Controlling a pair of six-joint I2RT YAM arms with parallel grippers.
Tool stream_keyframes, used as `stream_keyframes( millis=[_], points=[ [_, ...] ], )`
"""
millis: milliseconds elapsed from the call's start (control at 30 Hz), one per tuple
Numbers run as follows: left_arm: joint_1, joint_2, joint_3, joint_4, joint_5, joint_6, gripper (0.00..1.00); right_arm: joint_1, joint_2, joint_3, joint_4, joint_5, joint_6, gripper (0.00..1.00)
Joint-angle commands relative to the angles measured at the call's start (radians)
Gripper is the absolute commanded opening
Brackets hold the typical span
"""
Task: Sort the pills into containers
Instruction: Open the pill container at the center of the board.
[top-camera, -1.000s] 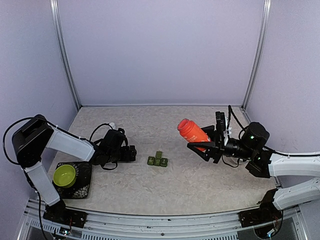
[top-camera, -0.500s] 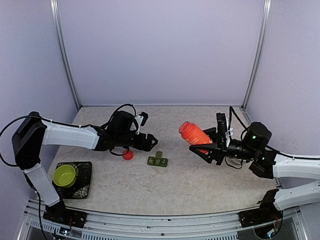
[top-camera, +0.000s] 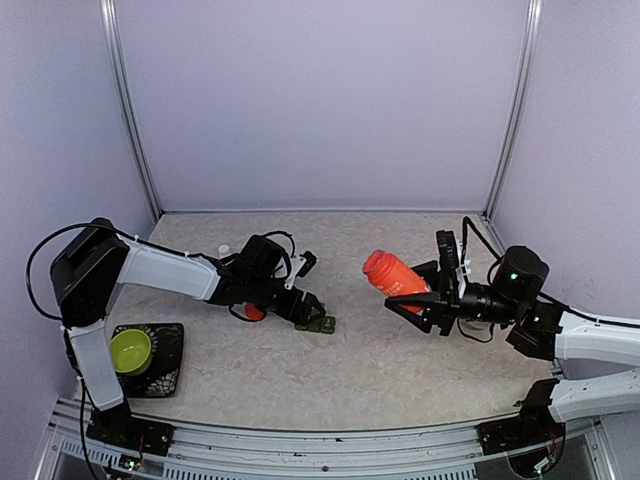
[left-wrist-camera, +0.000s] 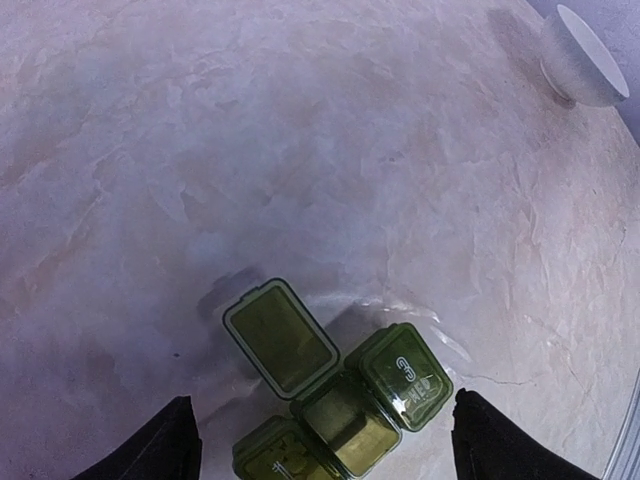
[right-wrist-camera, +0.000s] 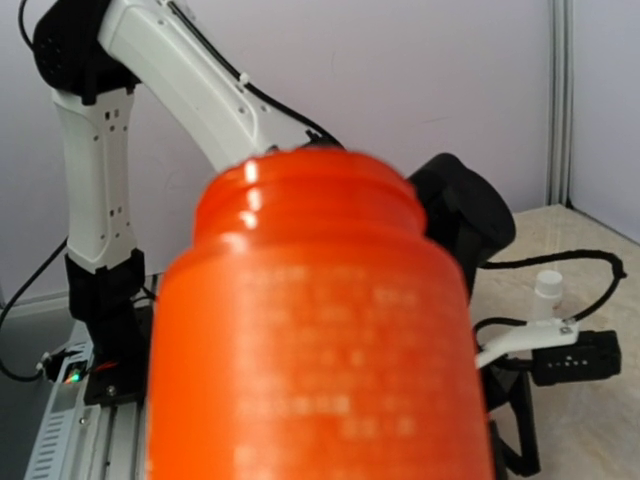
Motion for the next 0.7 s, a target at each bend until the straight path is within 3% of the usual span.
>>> stream_keyframes(
  millis=[0, 667],
  points=[
    [-0.003, -0.018, -0.047, 0.042, 0.098, -0.011, 0.84, 0.004, -0.005, -0.004, -0.014, 0.017, 0.006, 0.07],
    [-0.026, -0.083, -0.14, 0.102, 0.203, -0.078, 0.81, 0.002, 0.11, -0.058, 0.003, 0.13, -0.01, 0.07]
  ],
)
